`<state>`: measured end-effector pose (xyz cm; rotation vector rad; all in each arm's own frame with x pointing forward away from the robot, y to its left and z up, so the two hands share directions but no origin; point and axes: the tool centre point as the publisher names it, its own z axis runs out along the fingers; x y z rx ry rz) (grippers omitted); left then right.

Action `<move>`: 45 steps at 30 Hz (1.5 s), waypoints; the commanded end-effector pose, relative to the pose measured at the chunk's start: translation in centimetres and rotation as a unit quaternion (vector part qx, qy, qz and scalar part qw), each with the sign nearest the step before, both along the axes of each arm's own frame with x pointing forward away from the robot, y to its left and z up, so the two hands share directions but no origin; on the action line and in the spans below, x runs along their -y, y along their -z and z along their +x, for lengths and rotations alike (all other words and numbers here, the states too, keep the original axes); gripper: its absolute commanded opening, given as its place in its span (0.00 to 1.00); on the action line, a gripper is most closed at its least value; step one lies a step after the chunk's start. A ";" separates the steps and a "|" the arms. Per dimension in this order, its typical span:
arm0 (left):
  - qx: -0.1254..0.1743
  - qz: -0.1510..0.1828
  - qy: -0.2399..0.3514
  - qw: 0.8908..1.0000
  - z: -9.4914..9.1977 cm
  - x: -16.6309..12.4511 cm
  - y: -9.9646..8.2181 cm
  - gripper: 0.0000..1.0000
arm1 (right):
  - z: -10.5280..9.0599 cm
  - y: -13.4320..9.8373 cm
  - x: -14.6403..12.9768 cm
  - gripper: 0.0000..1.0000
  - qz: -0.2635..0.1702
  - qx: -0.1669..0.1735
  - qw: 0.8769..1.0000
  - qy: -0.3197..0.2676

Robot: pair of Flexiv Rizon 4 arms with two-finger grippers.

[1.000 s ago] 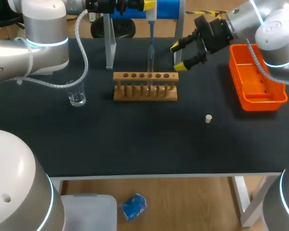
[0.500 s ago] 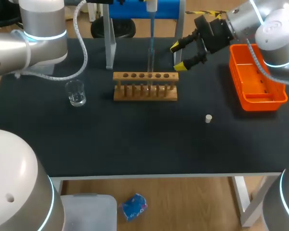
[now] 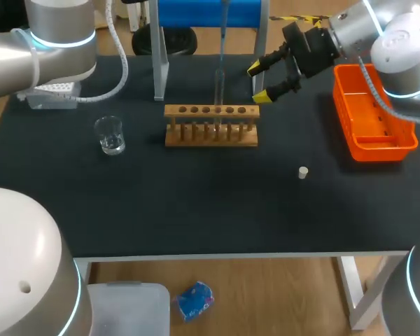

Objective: Invert the test tube, pick up the pipette, mount the tip to pipette, aspirate from beaker and dispense into the tube, eject the tip, return the pipette, and cap with the stopper.

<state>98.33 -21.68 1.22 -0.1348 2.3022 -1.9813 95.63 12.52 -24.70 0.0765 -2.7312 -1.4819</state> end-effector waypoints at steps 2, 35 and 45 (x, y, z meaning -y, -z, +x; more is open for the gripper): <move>0.006 0.007 -0.009 1.000 -2.7 0.3 -1.2 0.00 | 0.0 0.0 0.0 1.00 0.000 0.000 1.000 0.000; 0.073 0.031 -0.003 0.997 -15.2 3.0 3.8 0.00 | -13.2 -6.6 2.9 1.00 0.211 0.026 0.976 -0.048; 0.073 0.031 -0.003 0.997 -15.2 3.0 3.8 0.00 | -13.2 -6.6 2.9 1.00 0.211 0.026 0.976 -0.048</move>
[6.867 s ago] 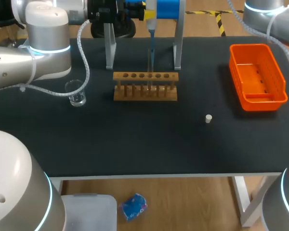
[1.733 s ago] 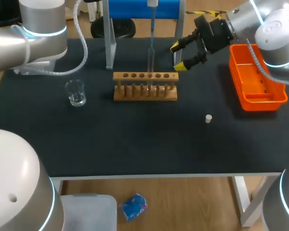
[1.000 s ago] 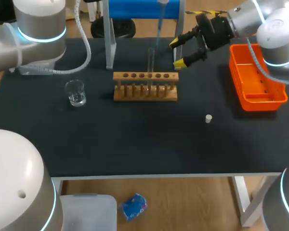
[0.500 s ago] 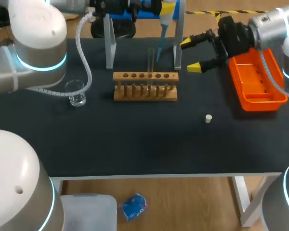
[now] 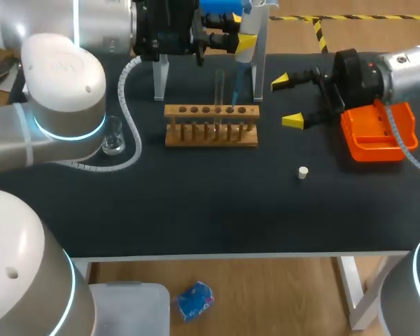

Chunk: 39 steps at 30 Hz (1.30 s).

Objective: Invert the test tube, pick up the pipette, mount the tip to pipette, aspirate from beaker and dispense into the tube, eject the tip, return the pipette, and cap with the stopper.

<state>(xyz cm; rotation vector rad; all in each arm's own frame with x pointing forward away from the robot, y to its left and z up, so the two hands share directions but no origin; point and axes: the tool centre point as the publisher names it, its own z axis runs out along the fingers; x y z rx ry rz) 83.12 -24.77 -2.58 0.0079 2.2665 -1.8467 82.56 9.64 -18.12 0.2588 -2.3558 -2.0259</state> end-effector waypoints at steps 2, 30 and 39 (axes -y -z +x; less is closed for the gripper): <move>0.000 -0.001 0.000 1.000 0.0 -0.1 0.0 0.00 | -0.1 0.0 0.0 1.00 0.000 0.000 1.000 0.002; -0.025 -0.023 -0.022 0.999 -2.0 0.9 6.2 0.00 | -0.5 -1.5 -2.3 1.00 0.078 -0.056 0.995 -0.002; -0.036 -0.030 -0.024 0.999 -2.3 1.9 8.4 0.00 | -0.5 -1.1 -4.1 1.00 0.077 -0.069 0.995 -0.015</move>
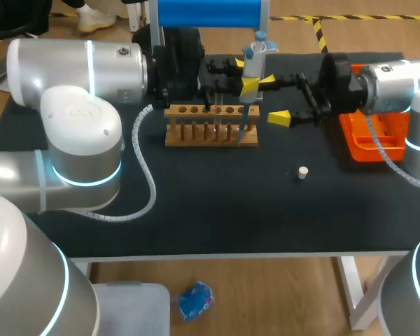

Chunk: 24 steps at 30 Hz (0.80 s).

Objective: Invert the test tube, pick up the pipette, mount the tip to pipette, aspirate from beaker and dispense into the tube, eject the tip, return the pipette, and cap with the stopper.

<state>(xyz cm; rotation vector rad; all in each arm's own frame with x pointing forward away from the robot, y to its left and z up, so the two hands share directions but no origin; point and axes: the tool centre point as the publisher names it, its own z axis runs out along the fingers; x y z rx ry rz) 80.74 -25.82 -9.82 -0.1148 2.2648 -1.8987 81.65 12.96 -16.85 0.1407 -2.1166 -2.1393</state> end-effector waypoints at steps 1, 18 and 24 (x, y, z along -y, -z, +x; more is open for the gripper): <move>0.000 -0.010 -0.004 1.000 0.1 0.9 1.5 0.00 | 0.5 0.2 -0.9 1.00 0.002 0.000 1.000 -0.006; -0.029 -0.019 -0.009 0.999 1.0 0.9 4.2 0.00 | 0.0 0.5 -2.5 1.00 -0.015 0.009 1.000 -0.016; -0.028 -0.019 -0.013 0.999 1.2 0.7 4.3 0.00 | -0.1 0.6 -2.7 0.98 -0.015 0.006 1.000 -0.019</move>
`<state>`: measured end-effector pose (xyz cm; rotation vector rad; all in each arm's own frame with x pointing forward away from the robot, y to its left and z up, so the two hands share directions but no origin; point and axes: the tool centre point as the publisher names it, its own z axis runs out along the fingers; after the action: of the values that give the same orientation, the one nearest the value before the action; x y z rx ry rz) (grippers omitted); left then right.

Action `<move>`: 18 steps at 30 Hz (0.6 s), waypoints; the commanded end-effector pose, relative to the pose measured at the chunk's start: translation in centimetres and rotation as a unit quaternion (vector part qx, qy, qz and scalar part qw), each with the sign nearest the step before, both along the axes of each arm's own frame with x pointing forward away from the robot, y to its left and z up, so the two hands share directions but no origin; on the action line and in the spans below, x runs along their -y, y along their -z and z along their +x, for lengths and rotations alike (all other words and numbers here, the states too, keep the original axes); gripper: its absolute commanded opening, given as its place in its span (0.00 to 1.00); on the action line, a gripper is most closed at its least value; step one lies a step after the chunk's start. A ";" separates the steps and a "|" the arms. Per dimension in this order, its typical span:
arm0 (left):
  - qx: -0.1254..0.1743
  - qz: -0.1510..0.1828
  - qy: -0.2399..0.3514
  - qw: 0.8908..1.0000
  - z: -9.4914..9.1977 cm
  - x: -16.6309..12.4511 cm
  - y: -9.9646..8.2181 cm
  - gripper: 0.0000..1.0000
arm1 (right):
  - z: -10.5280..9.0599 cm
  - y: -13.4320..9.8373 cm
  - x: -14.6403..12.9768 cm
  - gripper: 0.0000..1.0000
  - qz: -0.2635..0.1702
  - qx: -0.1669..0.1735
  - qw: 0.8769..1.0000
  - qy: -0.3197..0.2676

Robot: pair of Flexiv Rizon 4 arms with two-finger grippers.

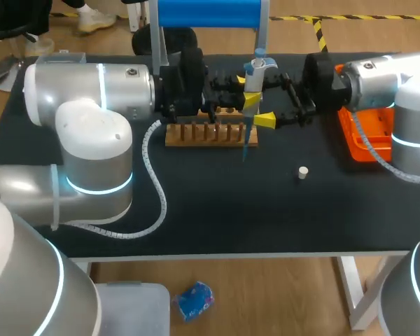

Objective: Invert the test tube, pick up the pipette, mount the tip to pipette, aspirate from beaker and dispense into the tube, eject the tip, return the pipette, and cap with the stopper.

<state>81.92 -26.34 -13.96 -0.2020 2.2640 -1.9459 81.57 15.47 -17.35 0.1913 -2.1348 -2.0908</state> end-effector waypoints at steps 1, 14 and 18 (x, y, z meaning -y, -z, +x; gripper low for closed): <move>0.002 -0.003 -0.003 1.000 0.1 0.2 0.2 0.00 | 0.0 0.1 -0.1 0.97 0.000 -0.001 1.000 0.000; -0.001 -0.004 -0.004 1.000 0.2 0.4 0.4 0.00 | -0.2 0.4 -0.4 0.74 0.006 -0.005 1.000 -0.002; -0.002 -0.006 -0.003 1.000 0.1 0.5 0.4 0.00 | -0.2 0.4 -0.6 0.64 0.006 -0.005 1.000 -0.003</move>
<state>82.08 -26.56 -14.23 -0.2098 2.2627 -1.9549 81.27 15.87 -17.65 0.1873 -2.1136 -2.0978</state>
